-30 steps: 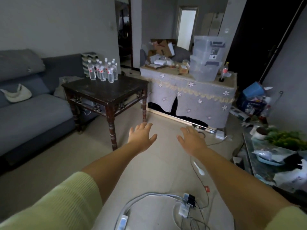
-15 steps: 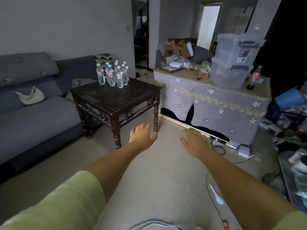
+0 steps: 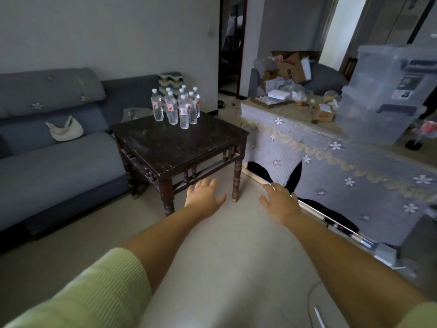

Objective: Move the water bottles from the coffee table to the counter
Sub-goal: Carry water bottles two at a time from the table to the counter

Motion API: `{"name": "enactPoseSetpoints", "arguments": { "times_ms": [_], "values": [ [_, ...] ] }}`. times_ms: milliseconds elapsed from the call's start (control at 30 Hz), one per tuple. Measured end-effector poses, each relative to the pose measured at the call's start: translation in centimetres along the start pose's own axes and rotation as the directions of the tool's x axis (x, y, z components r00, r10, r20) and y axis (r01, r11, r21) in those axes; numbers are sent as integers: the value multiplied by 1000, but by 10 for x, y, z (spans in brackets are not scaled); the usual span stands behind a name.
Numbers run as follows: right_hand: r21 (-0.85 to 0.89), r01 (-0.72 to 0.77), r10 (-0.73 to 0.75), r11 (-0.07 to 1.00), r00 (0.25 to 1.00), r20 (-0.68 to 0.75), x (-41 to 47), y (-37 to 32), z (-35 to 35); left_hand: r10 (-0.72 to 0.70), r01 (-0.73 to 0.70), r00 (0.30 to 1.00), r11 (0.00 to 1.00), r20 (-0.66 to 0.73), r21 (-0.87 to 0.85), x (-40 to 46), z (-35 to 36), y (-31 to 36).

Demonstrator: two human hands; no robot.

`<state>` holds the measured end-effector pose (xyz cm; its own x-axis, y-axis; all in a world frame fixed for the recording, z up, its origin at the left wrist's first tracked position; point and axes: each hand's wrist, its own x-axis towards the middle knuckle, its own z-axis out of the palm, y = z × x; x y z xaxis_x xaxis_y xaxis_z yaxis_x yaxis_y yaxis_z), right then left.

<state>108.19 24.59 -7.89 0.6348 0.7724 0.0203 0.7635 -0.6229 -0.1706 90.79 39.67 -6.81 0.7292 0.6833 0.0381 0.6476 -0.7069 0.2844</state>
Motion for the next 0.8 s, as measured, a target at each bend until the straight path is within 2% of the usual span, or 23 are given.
{"name": "enactPoseSetpoints", "arguments": {
  "times_ms": [367,500,667,800],
  "values": [
    [12,63,-64,998,997,45,168,-27,14,-71,71,997,997,7,-7,145,-5,-50],
    [42,119,-117,992,992,-38,226,-41,8,-134,133,990,991,-49,-12,207,-25,-72],
    [32,110,-110,993,994,-11,274,-30,19,-148,149,989,989,26,-14,250,-9,-71],
    [33,139,-141,990,989,37,337,-18,21,-177,177,984,984,26,-28,298,2,-72]
  ]
}}
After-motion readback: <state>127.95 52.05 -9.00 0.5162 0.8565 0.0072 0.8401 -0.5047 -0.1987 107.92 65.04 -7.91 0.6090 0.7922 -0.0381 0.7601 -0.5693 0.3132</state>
